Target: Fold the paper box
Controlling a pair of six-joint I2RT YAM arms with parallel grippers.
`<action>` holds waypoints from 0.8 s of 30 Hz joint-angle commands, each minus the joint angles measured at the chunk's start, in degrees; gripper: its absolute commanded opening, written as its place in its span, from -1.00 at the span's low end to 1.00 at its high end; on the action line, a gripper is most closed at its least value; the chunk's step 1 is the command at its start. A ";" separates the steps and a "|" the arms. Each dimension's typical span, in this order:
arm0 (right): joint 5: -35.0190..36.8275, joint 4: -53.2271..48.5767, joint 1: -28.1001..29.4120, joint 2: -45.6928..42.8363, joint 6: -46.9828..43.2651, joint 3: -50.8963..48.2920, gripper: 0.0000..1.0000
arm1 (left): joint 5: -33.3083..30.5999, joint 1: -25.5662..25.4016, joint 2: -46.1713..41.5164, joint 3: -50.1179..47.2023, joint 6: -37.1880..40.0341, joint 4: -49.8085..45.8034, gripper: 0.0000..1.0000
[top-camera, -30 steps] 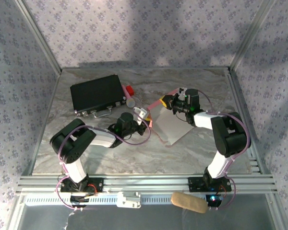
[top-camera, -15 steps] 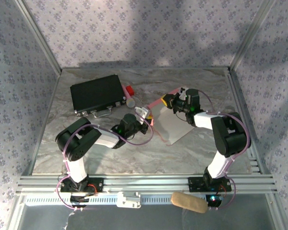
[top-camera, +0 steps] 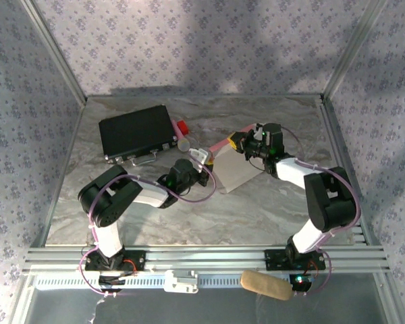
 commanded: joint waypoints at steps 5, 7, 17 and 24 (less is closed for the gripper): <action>-0.41 -3.62 1.98 1.56 -0.26 0.22 -1.00 | -2.48 0.21 1.73 3.26 -0.71 4.11 -0.84; -0.23 -2.86 2.10 3.05 -0.57 0.83 -1.00 | -2.18 1.02 2.20 3.60 -0.55 3.72 -0.84; 1.56 5.81 2.95 9.87 -1.13 3.02 -1.00 | 2.32 4.81 0.73 3.58 -0.25 1.30 -0.82; 2.92 4.92 2.96 14.58 -1.56 7.18 -1.00 | 15.13 12.92 -6.29 4.20 -7.06 -8.67 -0.63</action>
